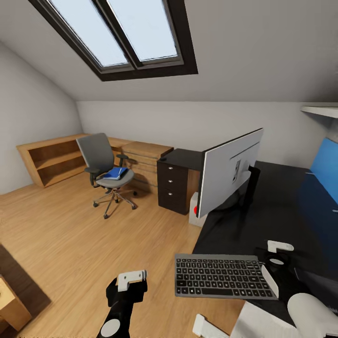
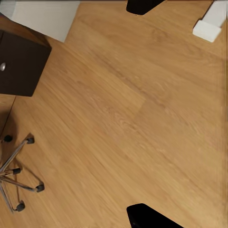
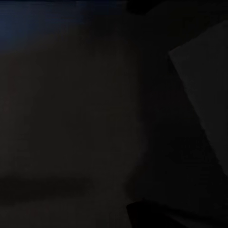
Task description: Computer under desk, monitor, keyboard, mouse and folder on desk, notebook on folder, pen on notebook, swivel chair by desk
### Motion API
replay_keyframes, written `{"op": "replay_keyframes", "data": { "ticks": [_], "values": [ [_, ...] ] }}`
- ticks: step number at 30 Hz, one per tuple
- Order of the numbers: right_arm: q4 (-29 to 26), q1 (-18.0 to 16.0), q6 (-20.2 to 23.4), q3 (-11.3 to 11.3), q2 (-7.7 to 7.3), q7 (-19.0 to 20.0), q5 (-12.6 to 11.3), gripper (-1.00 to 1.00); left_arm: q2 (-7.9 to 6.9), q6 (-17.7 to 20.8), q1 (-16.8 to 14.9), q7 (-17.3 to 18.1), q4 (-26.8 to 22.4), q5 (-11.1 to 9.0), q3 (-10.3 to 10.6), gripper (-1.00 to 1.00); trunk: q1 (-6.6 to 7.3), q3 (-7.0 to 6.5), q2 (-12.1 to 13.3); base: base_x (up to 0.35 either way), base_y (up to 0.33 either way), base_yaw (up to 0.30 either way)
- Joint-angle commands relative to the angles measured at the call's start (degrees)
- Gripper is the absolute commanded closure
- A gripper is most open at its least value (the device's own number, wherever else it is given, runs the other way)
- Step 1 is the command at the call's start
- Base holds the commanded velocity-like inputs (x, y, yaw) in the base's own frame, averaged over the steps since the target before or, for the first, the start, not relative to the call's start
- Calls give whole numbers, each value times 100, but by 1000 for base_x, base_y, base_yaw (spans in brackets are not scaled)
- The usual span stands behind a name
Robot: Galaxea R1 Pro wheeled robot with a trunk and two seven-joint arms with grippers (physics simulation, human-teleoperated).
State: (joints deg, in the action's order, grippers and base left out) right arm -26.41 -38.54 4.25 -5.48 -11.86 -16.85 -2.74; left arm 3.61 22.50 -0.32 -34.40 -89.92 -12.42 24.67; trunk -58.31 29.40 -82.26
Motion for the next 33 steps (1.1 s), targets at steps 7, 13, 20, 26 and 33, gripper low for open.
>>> {"op": "replay_keyframes", "data": {
  "ticks": [7,13,20,26,33],
  "values": [
    [146,4,67,11,0,-11,-45,-100,-1,17,-3,-41,-8,-41,70,-100,1,6,-3,-251,1,0],
    [145,4,67,11,0,-11,-46,-100,-1,17,-3,-41,-8,-41,72,-100,1,6,-3,-53,0,0],
    [145,3,61,11,0,-11,-51,-100,-1,17,-3,-41,-8,-41,73,-100,1,6,-3,-3,0,0],
    [144,3,59,11,0,-11,-51,-100,-1,17,-3,-41,-8,-41,73,-100,1,6,-3,0,0,0],
    [137,4,46,5,0,-6,-51,-100,-1,17,-3,-41,-8,-41,73,-100,1,6,-3,0,0,0]
  ]
}}
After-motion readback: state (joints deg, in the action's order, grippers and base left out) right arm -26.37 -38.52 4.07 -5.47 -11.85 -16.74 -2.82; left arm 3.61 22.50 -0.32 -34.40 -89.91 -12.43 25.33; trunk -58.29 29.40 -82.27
